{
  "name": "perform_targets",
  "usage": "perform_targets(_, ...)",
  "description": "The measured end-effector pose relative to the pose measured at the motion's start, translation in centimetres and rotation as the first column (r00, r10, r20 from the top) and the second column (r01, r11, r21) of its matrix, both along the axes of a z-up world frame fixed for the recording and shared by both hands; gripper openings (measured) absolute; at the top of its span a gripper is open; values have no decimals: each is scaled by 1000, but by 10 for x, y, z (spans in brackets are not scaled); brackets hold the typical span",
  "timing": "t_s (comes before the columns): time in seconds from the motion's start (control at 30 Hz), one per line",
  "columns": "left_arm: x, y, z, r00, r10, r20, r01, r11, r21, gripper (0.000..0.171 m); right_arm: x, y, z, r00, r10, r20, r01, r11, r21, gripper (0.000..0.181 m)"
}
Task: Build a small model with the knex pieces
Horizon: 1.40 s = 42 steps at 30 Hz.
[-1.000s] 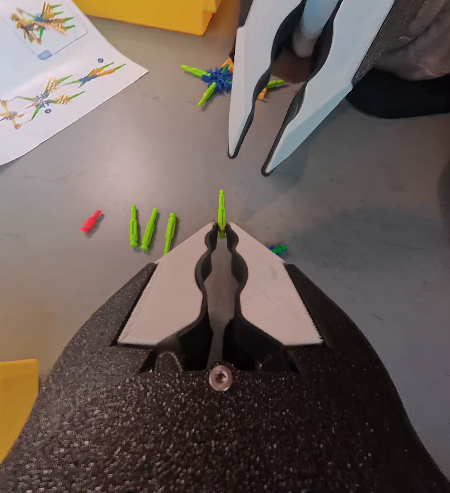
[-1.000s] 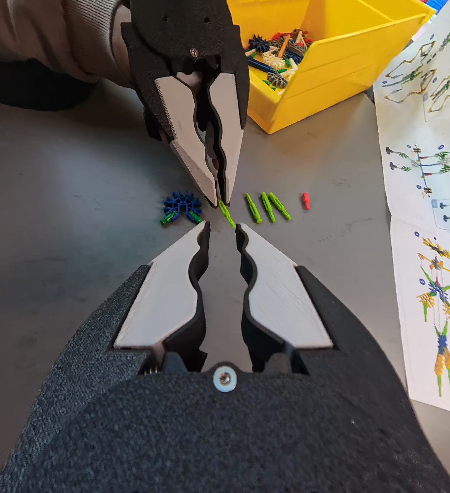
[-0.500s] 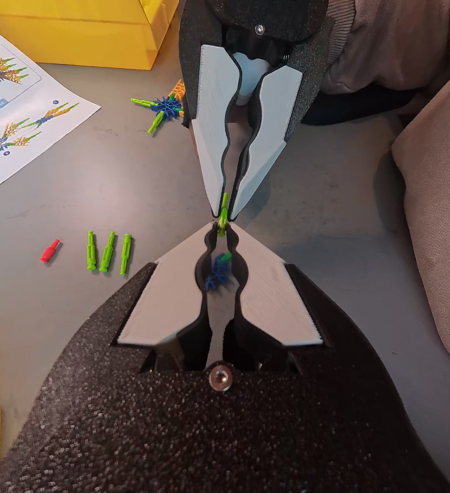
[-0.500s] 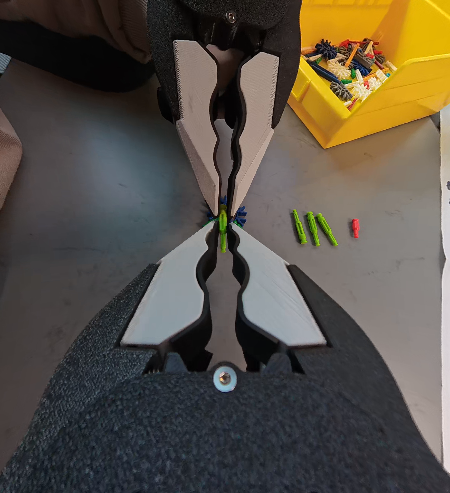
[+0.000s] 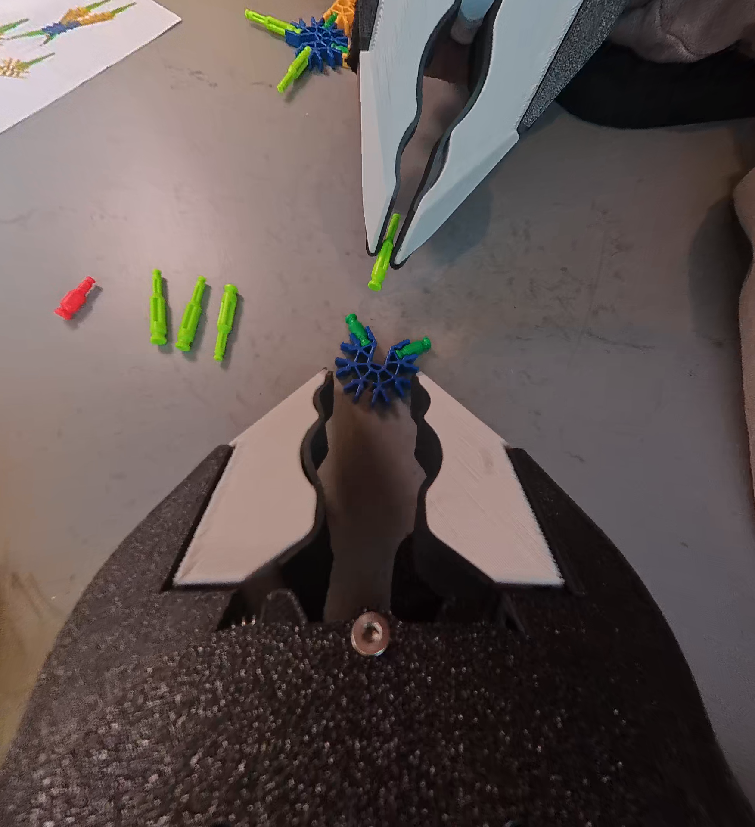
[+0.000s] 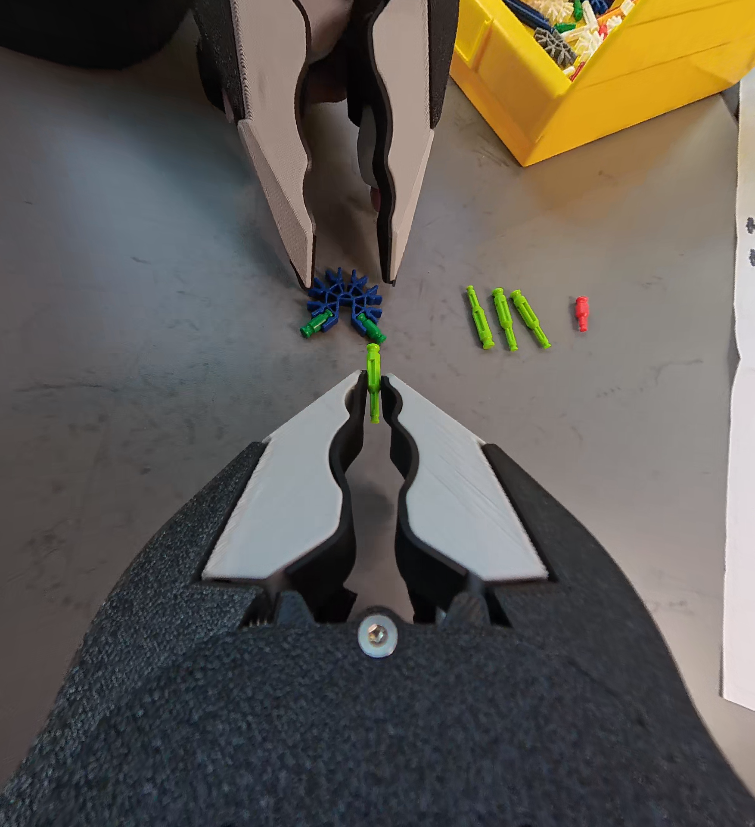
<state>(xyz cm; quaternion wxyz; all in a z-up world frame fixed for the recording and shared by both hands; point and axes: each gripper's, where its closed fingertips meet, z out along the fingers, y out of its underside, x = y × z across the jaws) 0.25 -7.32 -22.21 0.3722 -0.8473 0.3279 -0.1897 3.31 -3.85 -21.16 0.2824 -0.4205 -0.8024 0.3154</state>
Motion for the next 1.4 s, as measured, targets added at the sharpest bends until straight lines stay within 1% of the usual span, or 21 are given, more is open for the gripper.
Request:
perform_targets(0.03,2,-1,0,1000,-9,0,9,1000,-2,30,0,0,-1,1000,0,5,0,1000,3,3)
perform_targets(0.17,3,-4,0,1000,-23,-1,23,1000,-4,26,1,-2,-5,1000,16,16,-17,1000,9,4)
perform_targets(0.23,5,-8,0,999,-50,3,50,999,-8,26,2,-4,-6,999,32,15,-32,999,15,4)
perform_targets(0.3,8,-13,0,997,-78,14,78,997,-11,21,3,-6,-6,999,42,16,-43,999,18,4)
perform_targets(0.4,9,-15,0,995,-94,20,94,995,-18,21,3,-6,-8,999,42,22,-43,999,25,4)
perform_targets(0.5,5,-14,0,996,-84,8,84,996,-10,21,4,-5,-9,999,40,26,-41,999,29,4)
perform_targets(0.63,-4,-12,1,998,-62,0,62,998,-1,22,5,-5,-11,998,43,38,-45,998,37,4)
perform_targets(0.77,-8,-11,6,998,-53,30,52,999,8,23,6,-6,-12,998,42,46,-44,998,36,4)
perform_targets(0.83,-7,-10,8,998,-51,42,50,999,16,28,6,-5,-12,998,36,46,-38,999,36,4)
perform_targets(0.93,-4,-6,6,999,-44,20,43,998,40,44,5,-3,-13,999,23,48,-25,999,42,4)
perform_targets(1.0,0,-8,5,998,-56,20,55,998,34,49,4,-3,-13,999,18,51,-20,999,42,4)
perform_targets(1.07,3,-9,2,998,-59,16,59,998,21,48,4,-3,-14,999,16,50,-19,999,44,4)
perform_targets(1.13,2,-9,-4,998,-54,-15,54,999,2,39,3,-3,-13,999,14,46,-16,999,48,5)
perform_targets(1.17,2,-8,-4,999,-49,-24,49,999,14,37,2,-2,-13,999,13,45,-15,999,48,6)
perform_targets(1.4,3,-8,-5,999,-20,-46,20,1000,-6,36,1,-1,-11,1000,7,30,-9,998,56,9)
